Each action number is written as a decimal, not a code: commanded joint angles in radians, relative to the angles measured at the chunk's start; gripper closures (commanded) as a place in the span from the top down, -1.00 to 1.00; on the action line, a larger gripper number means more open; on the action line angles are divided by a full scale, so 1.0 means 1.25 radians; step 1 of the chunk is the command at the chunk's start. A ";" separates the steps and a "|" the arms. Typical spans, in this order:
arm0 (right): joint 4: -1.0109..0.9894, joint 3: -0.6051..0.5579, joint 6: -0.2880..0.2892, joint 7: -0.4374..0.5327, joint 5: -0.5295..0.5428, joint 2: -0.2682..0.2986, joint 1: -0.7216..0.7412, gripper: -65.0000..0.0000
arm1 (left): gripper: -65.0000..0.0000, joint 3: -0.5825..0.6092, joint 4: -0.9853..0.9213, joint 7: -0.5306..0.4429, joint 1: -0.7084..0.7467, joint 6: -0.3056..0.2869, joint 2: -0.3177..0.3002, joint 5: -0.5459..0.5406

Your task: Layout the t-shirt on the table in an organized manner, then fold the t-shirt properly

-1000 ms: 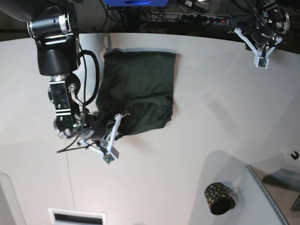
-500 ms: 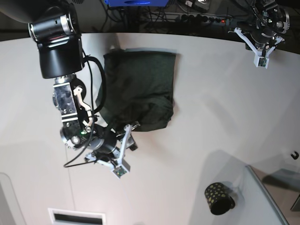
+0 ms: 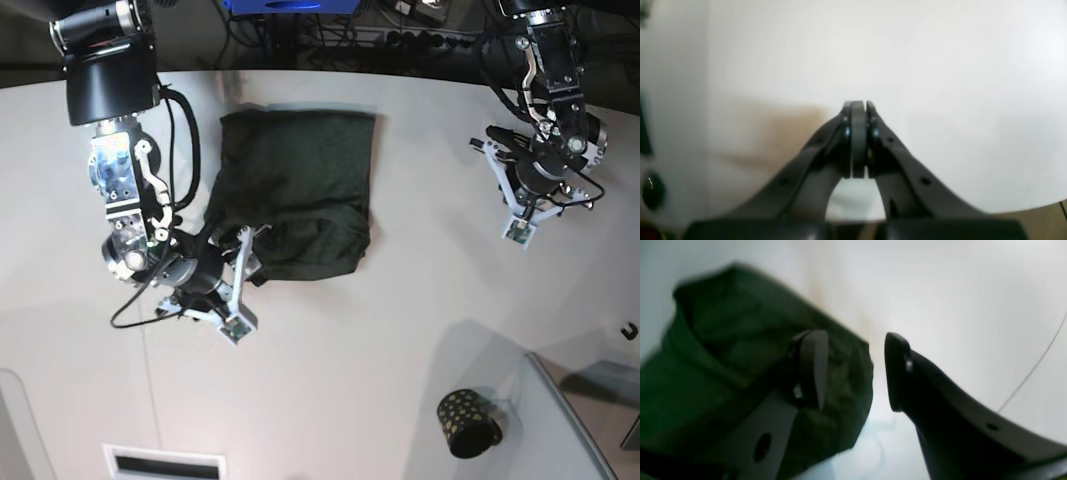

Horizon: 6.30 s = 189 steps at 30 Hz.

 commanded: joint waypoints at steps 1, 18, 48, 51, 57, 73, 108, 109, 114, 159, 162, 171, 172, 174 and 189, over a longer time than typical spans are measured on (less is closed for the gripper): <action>0.015 -0.020 0.008 0.021 0.015 -0.009 0.022 -0.17 | -1.00 -0.002 0.010 -0.012 0.006 0.002 -0.005 0.011; -0.440 -0.203 0.006 0.147 0.017 -0.119 0.248 -0.17 | -1.00 -0.244 -0.014 -0.183 0.292 0.002 -0.002 -0.143; -0.551 -0.207 -0.050 0.277 0.017 -0.121 0.283 -1.00 | -1.00 -0.234 -0.016 -0.181 0.287 0.002 0.000 -0.144; -0.551 -0.207 -0.050 0.293 0.017 -0.121 0.282 -1.00 | -1.00 -0.234 -0.016 -0.181 0.287 0.002 0.000 -0.144; -0.552 -0.207 -0.051 0.342 0.017 -0.121 0.282 -1.00 | -1.00 -0.234 -0.049 -0.181 0.286 0.002 0.000 -0.144; -0.300 -0.205 -0.051 0.196 0.017 -0.059 0.213 -0.26 | -1.00 -0.234 -0.040 -0.181 0.251 0.002 0.010 -0.143; 0.154 0.060 0.028 -0.016 0.253 0.035 -0.337 -1.00 | -1.00 0.304 -0.124 -0.205 0.123 0.127 0.051 -0.137; 0.126 0.060 0.028 0.002 0.253 0.035 -0.337 -1.00 | -1.00 0.304 -0.137 -0.205 0.123 0.127 0.041 -0.137; 0.083 0.060 0.028 0.056 0.255 0.035 -0.359 -1.00 | -1.00 0.304 -0.160 -0.205 0.120 0.127 0.026 -0.139; 0.417 0.267 0.030 0.043 0.252 0.239 -0.655 -1.00 | -1.00 0.053 0.104 -0.255 0.411 0.120 -0.138 -0.137; 0.417 0.289 0.030 0.043 0.252 0.289 -0.747 -1.00 | -1.00 0.021 0.104 -0.294 0.517 0.120 -0.154 -0.137; 0.323 0.224 0.030 0.042 0.251 0.316 -0.923 -1.00 | -1.00 0.059 -0.044 -0.402 0.683 0.124 -0.148 -0.136; 0.284 0.190 0.030 0.044 0.251 0.335 -0.917 -1.00 | -1.00 0.080 -0.103 -0.432 0.678 0.126 -0.148 -0.136; 0.185 0.097 0.030 0.044 0.251 0.354 -0.856 -1.00 | -1.00 0.144 -0.245 -0.517 0.638 0.126 -0.151 -0.136; -1.109 -0.394 -0.098 0.779 0.252 0.088 -0.308 -1.00 | -1.00 0.532 -1.407 -1.066 0.073 0.127 -0.060 -0.143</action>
